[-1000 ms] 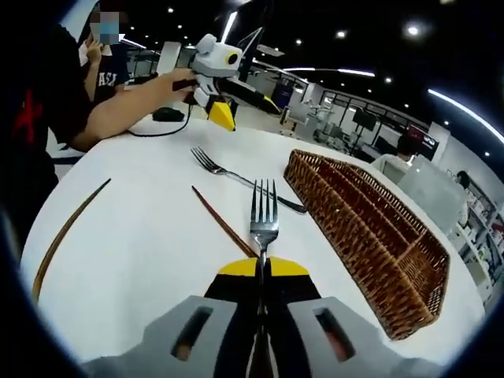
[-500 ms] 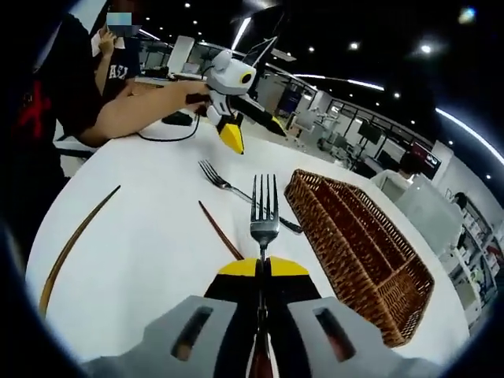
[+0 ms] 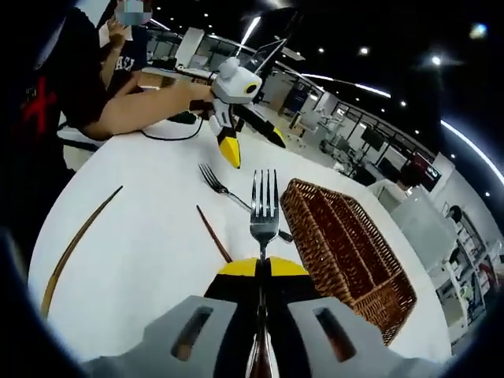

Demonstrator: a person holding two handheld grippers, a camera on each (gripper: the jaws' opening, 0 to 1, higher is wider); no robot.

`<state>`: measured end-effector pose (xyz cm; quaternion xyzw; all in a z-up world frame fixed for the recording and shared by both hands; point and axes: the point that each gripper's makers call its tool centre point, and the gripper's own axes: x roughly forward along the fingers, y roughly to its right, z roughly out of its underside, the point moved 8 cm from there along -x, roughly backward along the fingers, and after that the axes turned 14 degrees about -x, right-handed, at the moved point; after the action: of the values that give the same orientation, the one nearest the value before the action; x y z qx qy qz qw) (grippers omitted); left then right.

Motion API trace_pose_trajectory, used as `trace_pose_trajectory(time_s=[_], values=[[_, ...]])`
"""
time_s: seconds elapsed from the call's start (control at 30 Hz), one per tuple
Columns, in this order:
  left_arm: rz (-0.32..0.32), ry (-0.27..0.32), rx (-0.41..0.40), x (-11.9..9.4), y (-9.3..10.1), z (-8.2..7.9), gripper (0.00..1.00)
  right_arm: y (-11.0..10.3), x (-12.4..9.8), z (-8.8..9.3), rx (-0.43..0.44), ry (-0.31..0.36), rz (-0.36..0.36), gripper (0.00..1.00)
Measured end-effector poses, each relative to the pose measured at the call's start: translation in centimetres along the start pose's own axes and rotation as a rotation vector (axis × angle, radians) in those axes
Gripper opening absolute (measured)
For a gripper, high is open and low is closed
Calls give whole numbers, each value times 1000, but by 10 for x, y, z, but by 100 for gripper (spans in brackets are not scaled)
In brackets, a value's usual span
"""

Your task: Arrange the knives, forks, and spoons in their matching storage slots by inserting each utensil handle-first until every utensil is classified and aligned in the correct compartment

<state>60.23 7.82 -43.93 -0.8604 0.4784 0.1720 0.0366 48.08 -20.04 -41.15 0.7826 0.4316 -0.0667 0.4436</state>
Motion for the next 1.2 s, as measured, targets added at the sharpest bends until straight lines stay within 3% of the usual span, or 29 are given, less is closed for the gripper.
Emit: trace_pose_trajectory(time_s=[0.17,0.37,0.5,0.57,0.8,1.2], values=[[-5,1,-3,0,-1,0,100,17,-15,-22,-68,16,-27,0],[-11,9,-5,-1,-1,0,100,29,-19,-33,-87,10,-67,0],[-36,50,5,0,-3,-5,100,35,-9,-33,-100,-6,-82,0],[-30,46,-9,0,-3,-4,100,38,-6,-30,-132,-22,-69,0],[-27,32,-3,2,-1,-3,100,39,4,-18,-102,-2,-82,0],[-20,53,-19,4,-2,-4,100,35,6,-21,-132,-13,-80,0]])
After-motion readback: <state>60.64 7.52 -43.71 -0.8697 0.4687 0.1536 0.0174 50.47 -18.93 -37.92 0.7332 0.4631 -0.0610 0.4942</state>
